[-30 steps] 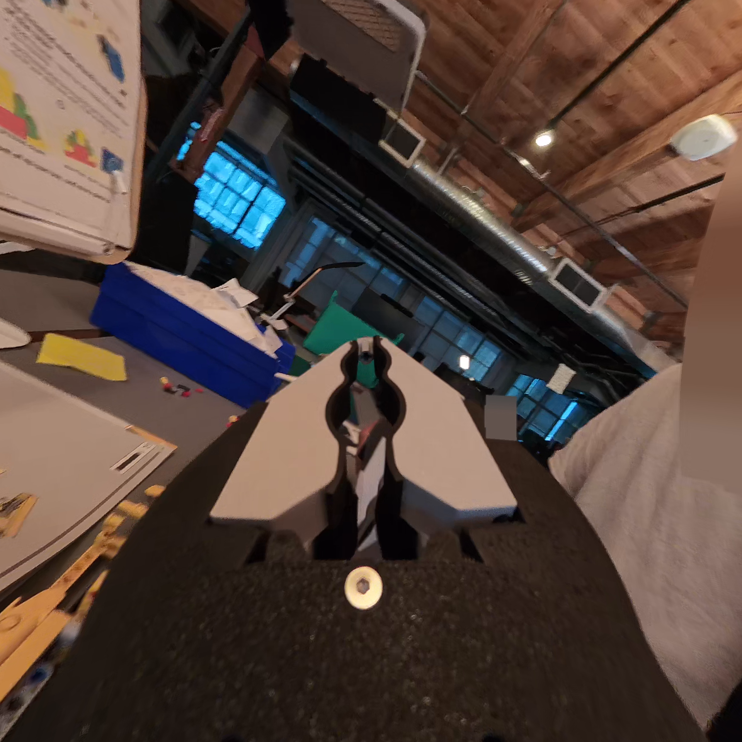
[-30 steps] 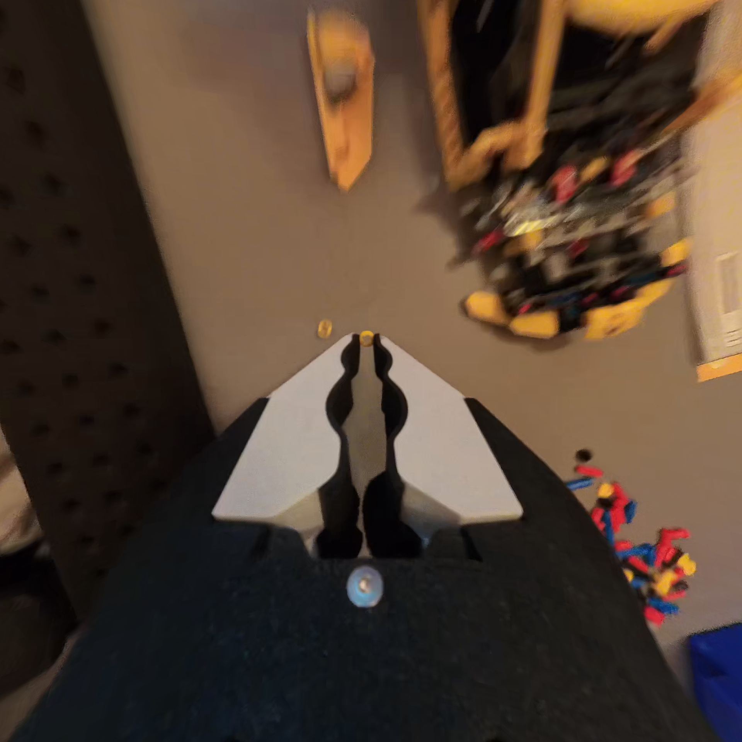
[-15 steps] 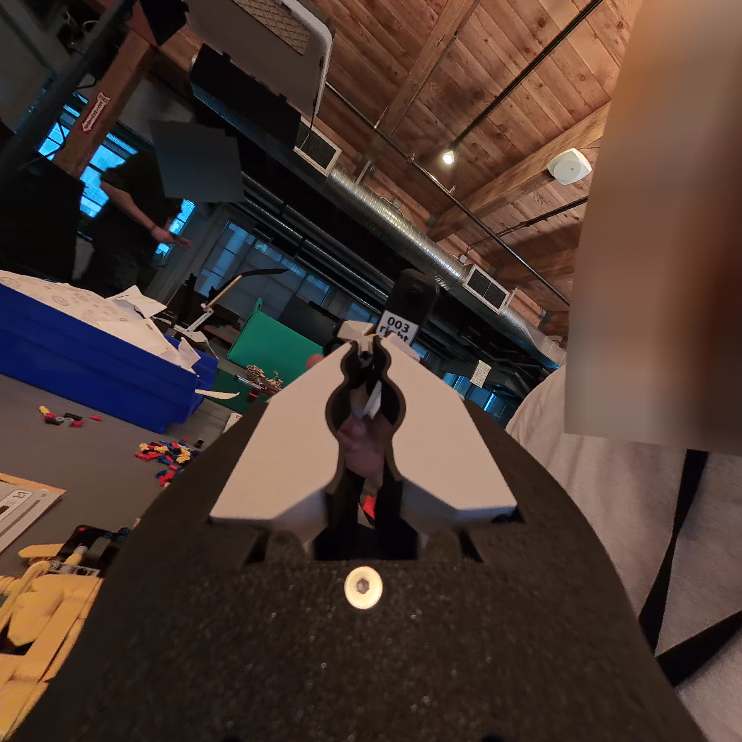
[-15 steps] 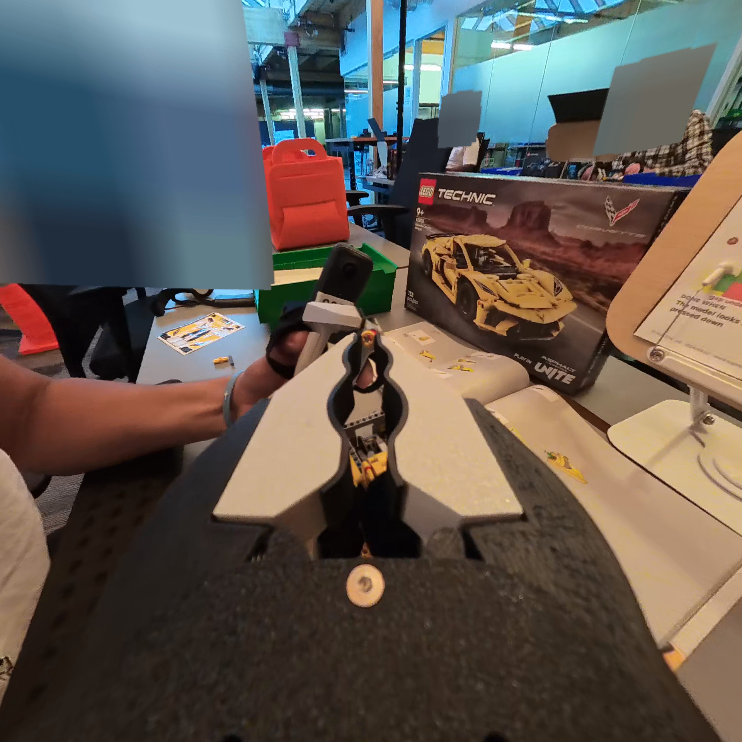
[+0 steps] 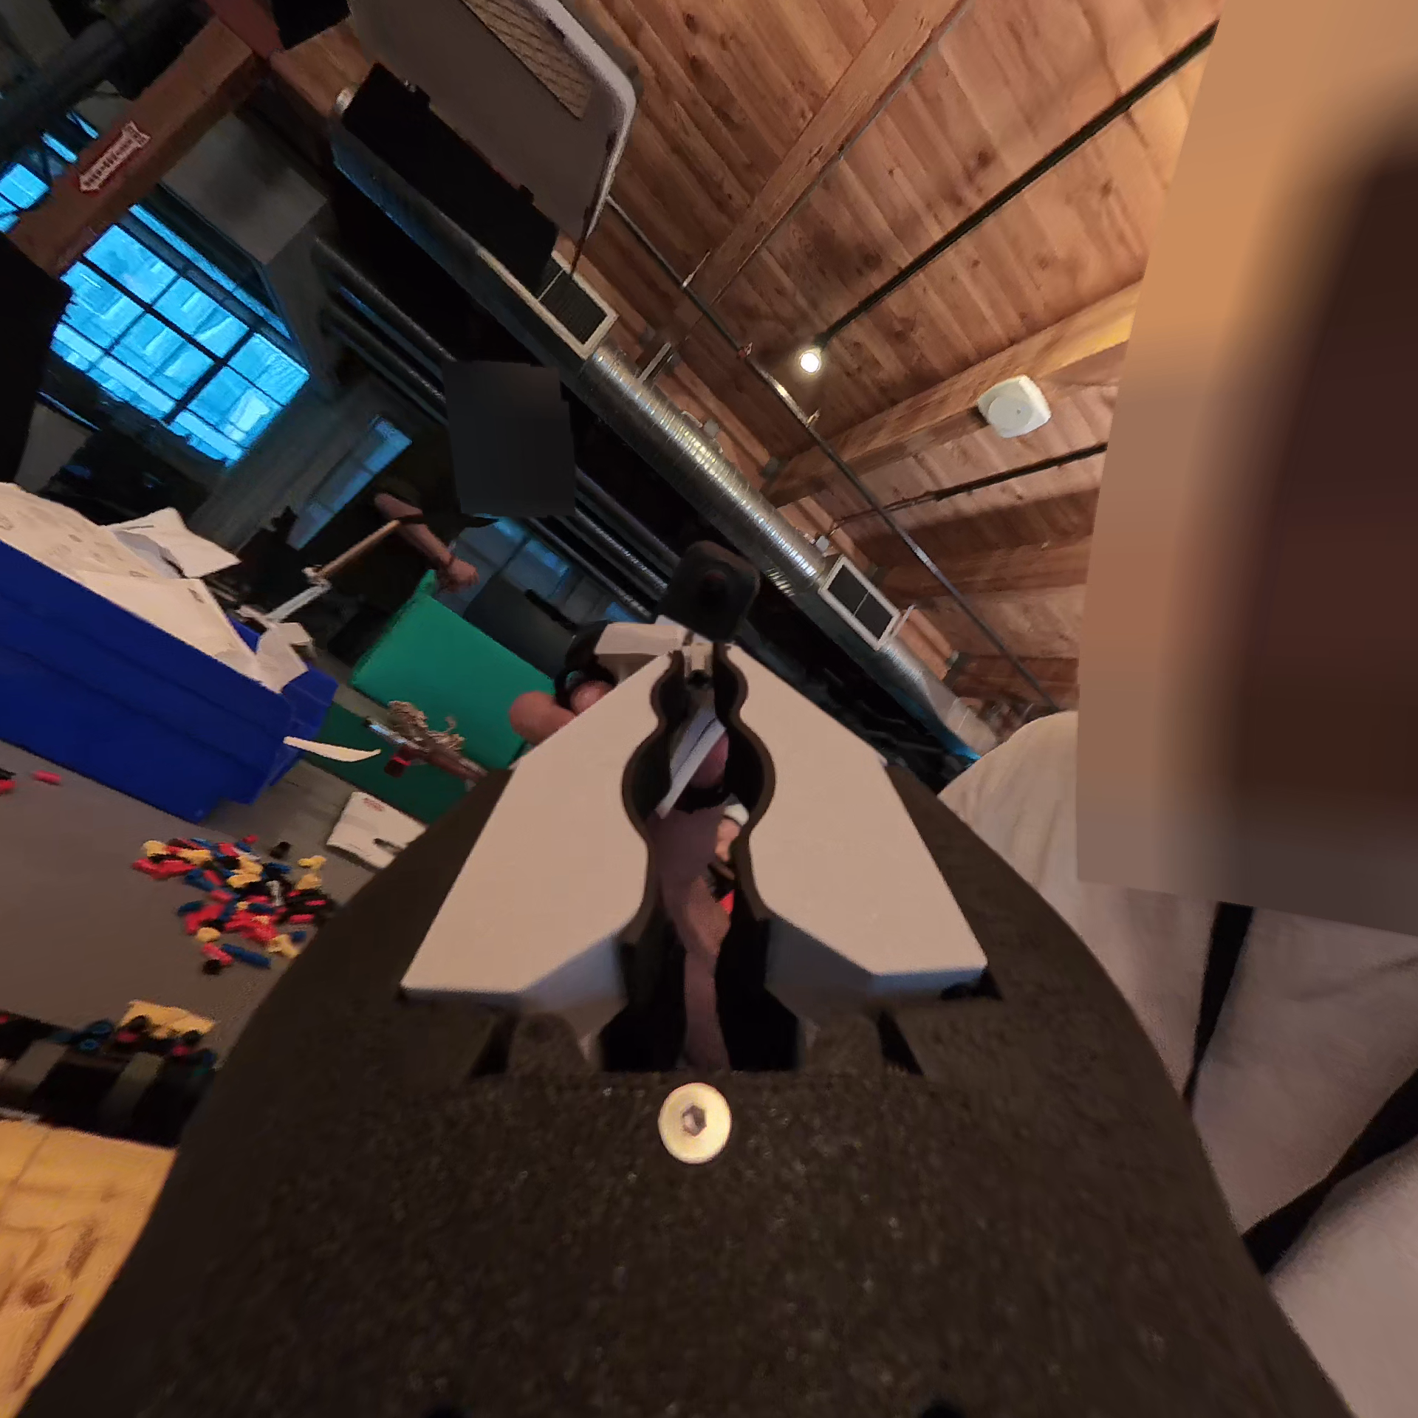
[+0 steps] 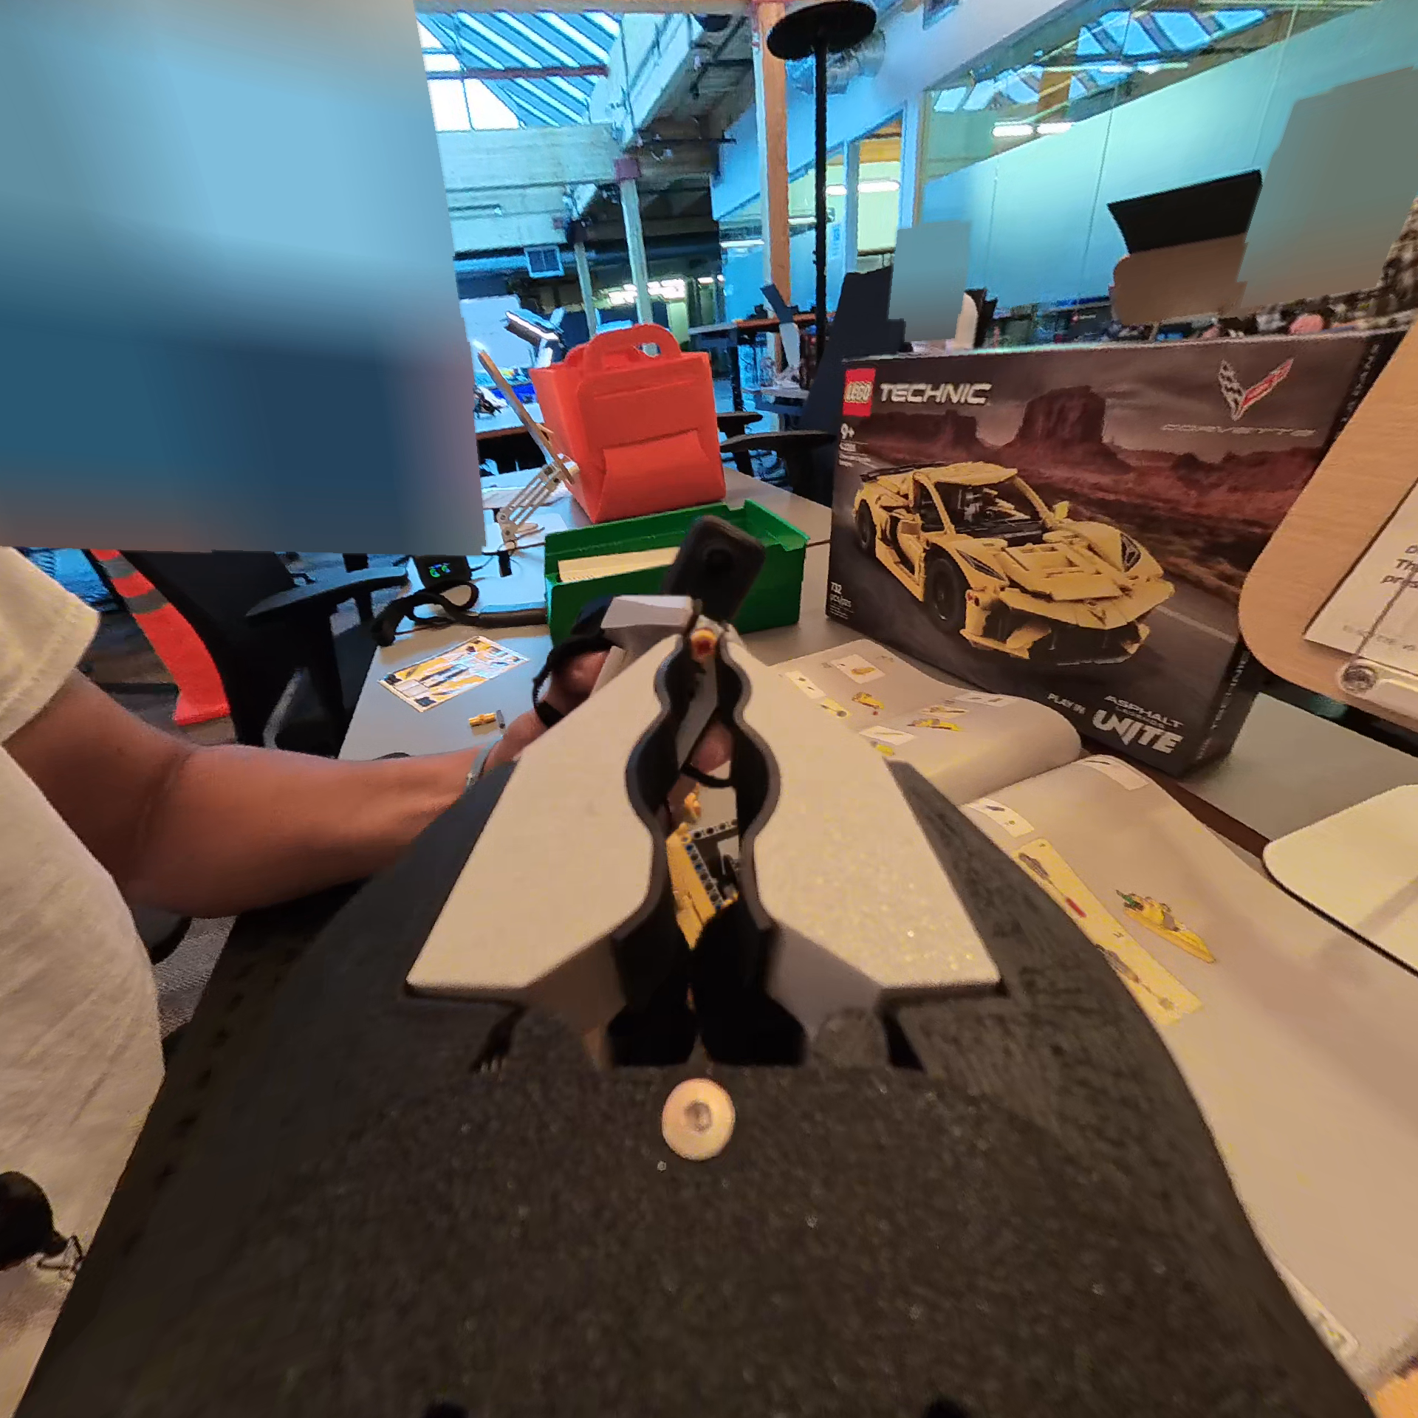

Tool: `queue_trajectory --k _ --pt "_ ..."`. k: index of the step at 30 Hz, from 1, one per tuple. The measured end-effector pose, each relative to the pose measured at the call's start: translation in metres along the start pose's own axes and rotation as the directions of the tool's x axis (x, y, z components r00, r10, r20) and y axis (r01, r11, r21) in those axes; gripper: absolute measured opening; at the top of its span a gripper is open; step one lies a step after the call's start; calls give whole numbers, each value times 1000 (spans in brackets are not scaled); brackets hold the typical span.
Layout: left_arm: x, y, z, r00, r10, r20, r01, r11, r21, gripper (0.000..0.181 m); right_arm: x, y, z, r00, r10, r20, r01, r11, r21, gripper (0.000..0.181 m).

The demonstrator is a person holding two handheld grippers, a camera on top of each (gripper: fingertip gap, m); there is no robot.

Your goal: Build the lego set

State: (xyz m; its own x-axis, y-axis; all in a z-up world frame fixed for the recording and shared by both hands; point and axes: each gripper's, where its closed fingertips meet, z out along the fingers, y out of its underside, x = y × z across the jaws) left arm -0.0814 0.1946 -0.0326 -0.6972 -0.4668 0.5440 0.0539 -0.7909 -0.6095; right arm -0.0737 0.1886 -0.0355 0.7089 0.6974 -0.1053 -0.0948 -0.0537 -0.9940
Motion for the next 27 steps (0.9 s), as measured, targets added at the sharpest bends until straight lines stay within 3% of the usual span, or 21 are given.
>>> queue_trajectory --k 5,12,15,27 --pt "-4 3 -1 1000 -15 24 15 999 -32 6 2 4 0 999 -38 1 38 999 -27 4" --pt "-5 6 -2 964 221 149 -195 966 -172 7 3 10 0 999 30 14 -28 994 -103 4" --pt "-6 5 -1 933 303 194 -265 944 -197 7 6 10 2 996 87 5 -87 994 -62 4" --pt "-3 17 3 954 260 149 -221 946 -238 6 -3 14 -2 996 65 53 -61 996 -67 4"
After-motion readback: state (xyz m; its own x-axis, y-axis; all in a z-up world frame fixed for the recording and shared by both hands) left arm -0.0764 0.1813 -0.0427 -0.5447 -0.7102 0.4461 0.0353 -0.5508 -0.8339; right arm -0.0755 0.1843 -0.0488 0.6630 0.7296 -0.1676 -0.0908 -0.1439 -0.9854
